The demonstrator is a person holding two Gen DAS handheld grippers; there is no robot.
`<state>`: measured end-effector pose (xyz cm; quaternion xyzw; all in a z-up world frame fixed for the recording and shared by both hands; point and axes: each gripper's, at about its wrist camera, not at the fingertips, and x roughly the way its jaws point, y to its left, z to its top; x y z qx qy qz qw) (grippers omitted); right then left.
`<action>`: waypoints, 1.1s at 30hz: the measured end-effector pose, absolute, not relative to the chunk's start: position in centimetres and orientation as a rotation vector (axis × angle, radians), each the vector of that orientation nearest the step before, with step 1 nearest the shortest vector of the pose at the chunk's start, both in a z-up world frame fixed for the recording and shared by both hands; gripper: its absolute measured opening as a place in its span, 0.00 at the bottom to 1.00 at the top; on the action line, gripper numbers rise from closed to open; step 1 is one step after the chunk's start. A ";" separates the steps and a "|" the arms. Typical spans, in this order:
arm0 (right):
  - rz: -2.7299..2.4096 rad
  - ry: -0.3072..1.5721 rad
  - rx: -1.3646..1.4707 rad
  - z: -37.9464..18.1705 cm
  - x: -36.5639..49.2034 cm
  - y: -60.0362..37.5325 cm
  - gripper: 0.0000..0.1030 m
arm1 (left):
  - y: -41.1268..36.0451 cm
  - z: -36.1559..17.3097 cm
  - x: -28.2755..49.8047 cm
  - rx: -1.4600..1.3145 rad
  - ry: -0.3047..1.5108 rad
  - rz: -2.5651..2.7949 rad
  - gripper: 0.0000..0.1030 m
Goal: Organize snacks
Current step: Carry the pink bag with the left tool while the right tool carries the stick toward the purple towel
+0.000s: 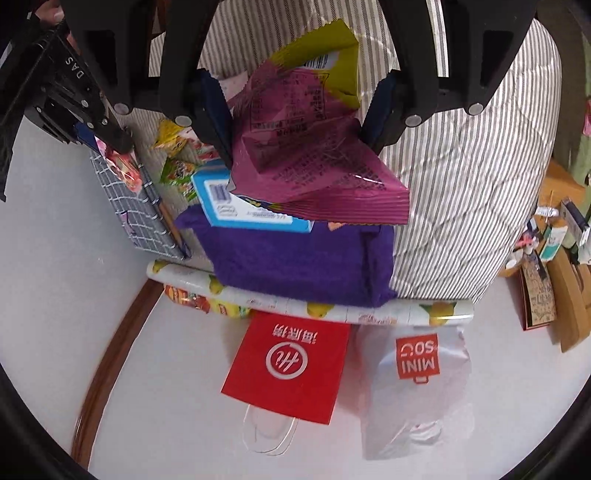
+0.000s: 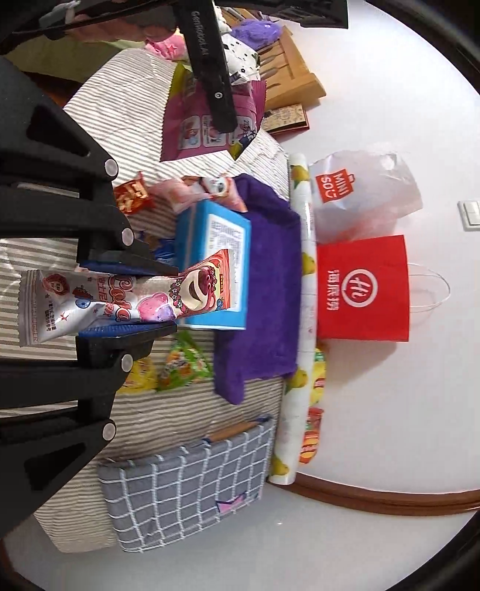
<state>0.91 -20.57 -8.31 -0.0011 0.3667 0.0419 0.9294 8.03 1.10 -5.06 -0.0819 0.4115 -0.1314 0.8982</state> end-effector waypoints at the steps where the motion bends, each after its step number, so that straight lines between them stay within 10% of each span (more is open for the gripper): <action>1: 0.088 0.750 0.000 -8.1 1.1 -20.6 0.22 | 1.0 -4.8 8.2 -0.169 0.850 -0.275 0.60; 33: 0.079 0.809 0.028 -9.1 19.2 -21.5 0.22 | 0.2 -7.5 24.8 -0.137 0.935 -0.262 0.60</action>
